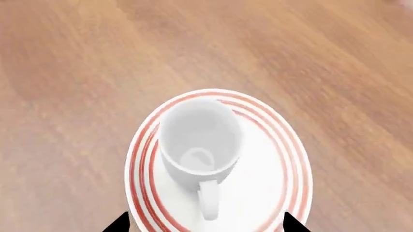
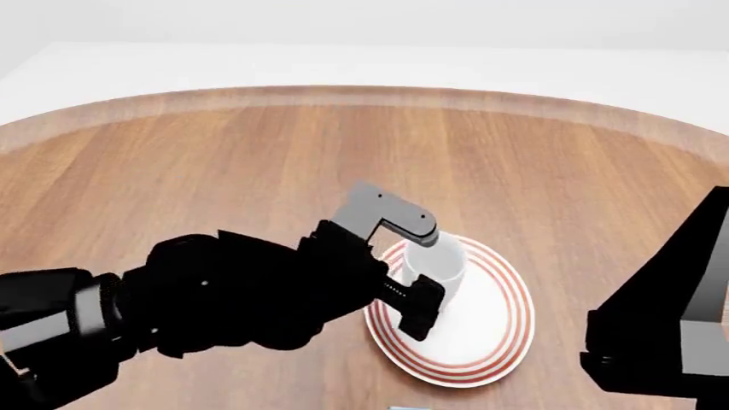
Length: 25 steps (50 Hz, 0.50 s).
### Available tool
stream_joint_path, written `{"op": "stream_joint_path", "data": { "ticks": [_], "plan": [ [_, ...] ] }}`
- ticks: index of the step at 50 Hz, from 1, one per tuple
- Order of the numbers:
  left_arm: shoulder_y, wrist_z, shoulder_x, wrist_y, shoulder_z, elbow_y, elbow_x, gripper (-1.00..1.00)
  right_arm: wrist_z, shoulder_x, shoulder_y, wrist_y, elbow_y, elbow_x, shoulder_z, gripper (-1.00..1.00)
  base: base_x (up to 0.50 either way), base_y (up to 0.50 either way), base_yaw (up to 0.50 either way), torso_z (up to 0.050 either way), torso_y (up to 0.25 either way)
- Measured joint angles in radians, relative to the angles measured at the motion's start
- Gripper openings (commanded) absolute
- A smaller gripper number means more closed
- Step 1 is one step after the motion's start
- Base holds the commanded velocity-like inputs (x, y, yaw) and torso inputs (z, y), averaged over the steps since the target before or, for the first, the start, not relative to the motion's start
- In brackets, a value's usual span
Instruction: Pick up the white mug and put it on the plate, and put the chocolate pudding to the right of the plate.
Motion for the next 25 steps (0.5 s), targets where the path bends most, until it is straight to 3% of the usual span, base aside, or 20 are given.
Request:
{"op": "stream_joint_path", "data": {
  "ticks": [25],
  "plan": [
    [-0.036,-0.082,-0.386,0.114,-0.172,0.439,-0.029,1.0,0.005,0.005,0.004,0.009,-0.01,-0.006,-0.01,1.0,0.0,0.0,0.0,0.0,0.0]
  ]
}}
